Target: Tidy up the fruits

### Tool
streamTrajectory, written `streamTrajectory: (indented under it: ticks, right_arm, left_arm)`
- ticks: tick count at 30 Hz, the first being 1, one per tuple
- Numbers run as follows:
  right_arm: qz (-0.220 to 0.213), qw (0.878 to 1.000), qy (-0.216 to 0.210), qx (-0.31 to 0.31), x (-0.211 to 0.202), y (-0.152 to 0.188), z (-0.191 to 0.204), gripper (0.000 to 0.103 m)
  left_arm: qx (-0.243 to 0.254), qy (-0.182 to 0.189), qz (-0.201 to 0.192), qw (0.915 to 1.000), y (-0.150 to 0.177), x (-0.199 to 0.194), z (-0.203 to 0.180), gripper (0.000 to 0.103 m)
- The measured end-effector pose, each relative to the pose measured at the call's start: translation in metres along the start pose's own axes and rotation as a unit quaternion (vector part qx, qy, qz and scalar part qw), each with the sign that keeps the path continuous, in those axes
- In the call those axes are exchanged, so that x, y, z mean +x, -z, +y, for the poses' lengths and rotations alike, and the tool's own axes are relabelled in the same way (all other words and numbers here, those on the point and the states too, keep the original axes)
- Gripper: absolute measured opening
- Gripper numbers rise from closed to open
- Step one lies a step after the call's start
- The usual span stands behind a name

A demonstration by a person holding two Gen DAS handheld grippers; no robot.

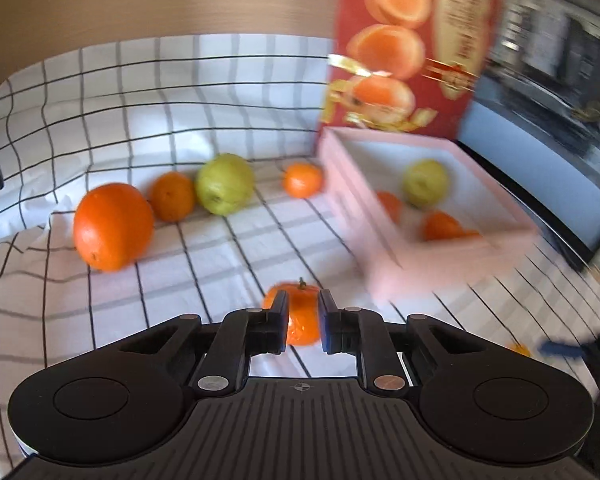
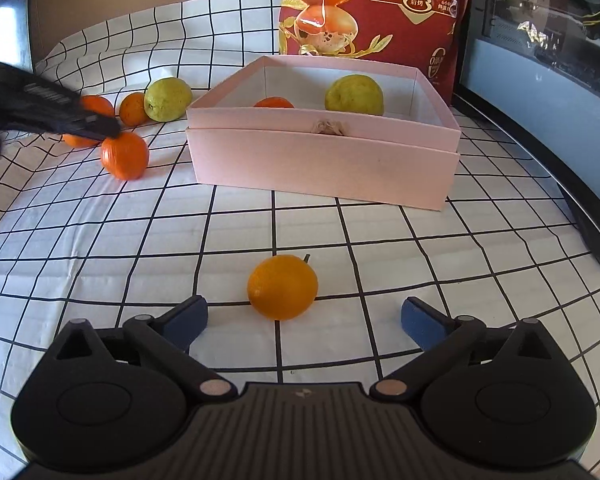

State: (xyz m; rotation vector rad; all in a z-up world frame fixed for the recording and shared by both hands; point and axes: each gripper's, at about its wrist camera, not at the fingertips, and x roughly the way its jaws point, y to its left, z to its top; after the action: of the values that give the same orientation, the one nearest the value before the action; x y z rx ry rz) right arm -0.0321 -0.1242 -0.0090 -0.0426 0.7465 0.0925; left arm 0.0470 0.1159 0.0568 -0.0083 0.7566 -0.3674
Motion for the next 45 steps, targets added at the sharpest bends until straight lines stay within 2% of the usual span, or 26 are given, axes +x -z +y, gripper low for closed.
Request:
streamTrajectory:
  ticks: [3,4,8,11,14,16,20,22,25,28,31,33,35,37,40,42,45]
  right_arm:
    - [0.008,1.0,-0.006,-0.002,-0.001,-0.002,-0.002,0.103]
    - [0.009,1.0,-0.006,-0.003,-0.001,-0.002,-0.002,0.103]
    - [0.014,1.0,-0.006,-0.006,0.0,-0.003,-0.002,0.103]
    - [0.01,1.0,-0.006,-0.008,0.0,-0.002,-0.002,0.103]
    - [0.011,1.0,-0.007,-0.009,0.001,-0.002,-0.002,0.103]
    - [0.014,1.0,-0.008,-0.011,0.001,-0.003,-0.002,0.103]
    - [0.021,1.0,-0.013,-0.015,0.003,-0.006,-0.003,0.103]
    - [0.026,0.999,-0.014,-0.016,0.003,-0.006,-0.003,0.103]
    - [0.036,0.999,-0.018,-0.019,0.002,-0.008,-0.003,0.102]
    - [0.043,0.998,-0.03,-0.024,-0.001,-0.01,-0.003,0.094]
    - [0.033,0.999,-0.033,-0.029,-0.008,-0.012,-0.001,0.094]
    - [0.019,0.999,-0.025,-0.035,-0.014,-0.014,0.0,0.094]
    - [0.005,0.999,-0.02,-0.039,-0.02,-0.017,0.001,0.094]
    - [-0.006,0.999,-0.016,-0.034,-0.026,-0.02,-0.002,0.094]
    - [-0.009,1.0,-0.015,-0.022,-0.029,-0.022,-0.007,0.094]
    - [-0.008,1.0,-0.01,-0.019,-0.031,-0.021,-0.009,0.094]
    - [-0.006,1.0,-0.004,-0.019,-0.033,-0.019,-0.011,0.094]
  left_arm:
    - [0.002,-0.003,0.016,0.9999,0.017,-0.004,-0.006,0.02]
    - [-0.003,-0.008,0.01,0.9999,0.02,-0.006,-0.004,0.02]
    - [-0.037,-0.016,0.018,0.999,0.022,-0.005,0.009,0.02]
    - [-0.034,-0.025,0.027,0.9987,0.024,-0.005,0.013,0.02]
    - [-0.037,-0.016,0.031,0.9987,0.027,-0.007,0.013,0.021]
    - [-0.048,-0.009,0.022,0.9986,0.026,-0.013,0.014,0.021]
    - [-0.07,-0.013,-0.02,0.9973,0.016,-0.031,0.021,0.021]
    - [-0.053,-0.01,-0.024,0.9982,0.01,-0.036,0.018,0.022]
    - [0.002,-0.009,-0.021,0.9997,0.004,-0.034,0.002,0.024]
    - [0.048,-0.036,-0.006,0.9982,-0.002,-0.018,-0.014,0.026]
    - [0.065,-0.051,0.019,0.9964,-0.004,0.002,-0.02,0.026]
    - [0.092,-0.063,0.011,0.9937,-0.002,0.008,-0.026,0.028]
    - [0.126,-0.074,0.014,0.9892,-0.002,0.011,-0.035,0.033]
    - [0.144,-0.064,0.02,0.9873,-0.001,0.014,-0.04,0.052]
    - [0.154,-0.039,0.028,0.987,-0.001,0.017,-0.044,0.073]
    - [0.155,-0.036,0.027,0.9869,-0.001,0.016,-0.045,0.073]
    - [0.142,-0.066,0.013,0.9876,-0.002,0.013,-0.038,0.068]
